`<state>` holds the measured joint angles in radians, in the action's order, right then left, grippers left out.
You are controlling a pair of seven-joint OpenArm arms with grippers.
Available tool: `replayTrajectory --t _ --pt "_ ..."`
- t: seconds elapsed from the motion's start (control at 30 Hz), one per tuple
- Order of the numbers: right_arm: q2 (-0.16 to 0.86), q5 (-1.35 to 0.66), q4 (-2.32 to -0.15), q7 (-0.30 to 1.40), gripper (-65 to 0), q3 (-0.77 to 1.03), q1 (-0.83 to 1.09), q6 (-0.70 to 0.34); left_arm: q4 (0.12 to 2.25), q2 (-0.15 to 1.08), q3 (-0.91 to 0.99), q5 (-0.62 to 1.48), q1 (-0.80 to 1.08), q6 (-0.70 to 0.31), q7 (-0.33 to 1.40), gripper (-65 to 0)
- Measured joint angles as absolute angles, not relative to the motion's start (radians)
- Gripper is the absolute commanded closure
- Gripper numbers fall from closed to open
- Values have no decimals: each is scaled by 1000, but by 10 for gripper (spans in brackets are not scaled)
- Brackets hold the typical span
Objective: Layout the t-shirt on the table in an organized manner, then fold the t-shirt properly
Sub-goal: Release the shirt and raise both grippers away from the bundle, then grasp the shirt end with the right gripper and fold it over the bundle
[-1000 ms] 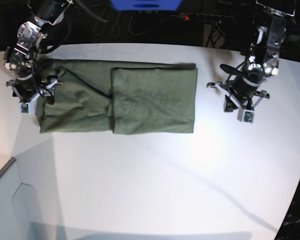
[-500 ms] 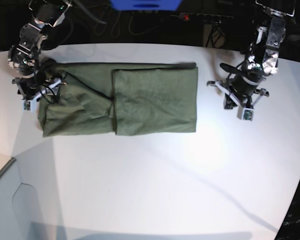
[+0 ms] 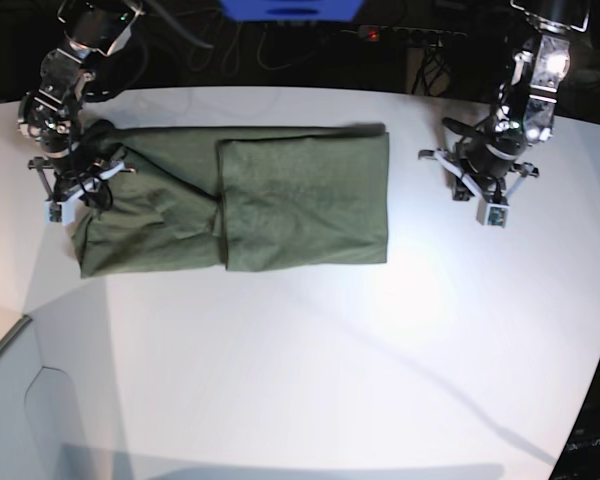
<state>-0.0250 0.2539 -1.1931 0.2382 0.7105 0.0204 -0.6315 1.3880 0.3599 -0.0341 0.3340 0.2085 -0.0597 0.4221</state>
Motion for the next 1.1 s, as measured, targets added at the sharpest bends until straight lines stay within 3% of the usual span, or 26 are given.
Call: replayTrajectory --t 0.2,0.5,0.63,1.1 --pt "-28 261 -1222 268 0 710 21 -632 1393 360 -33 334 236 -60 422 -1" --pt "-166 310 -1517 341 0 709 62 -670 1394 358 -33 334 247 -60 419 -1" --pt "-163 305 -1596 332 0 698 60 -683 1393 357 -33 334 248 -60 419 -1" --pt "-154 311 -1742 341 0 281 194 -683 1354 318 -38 331 186 -67 423 -1"
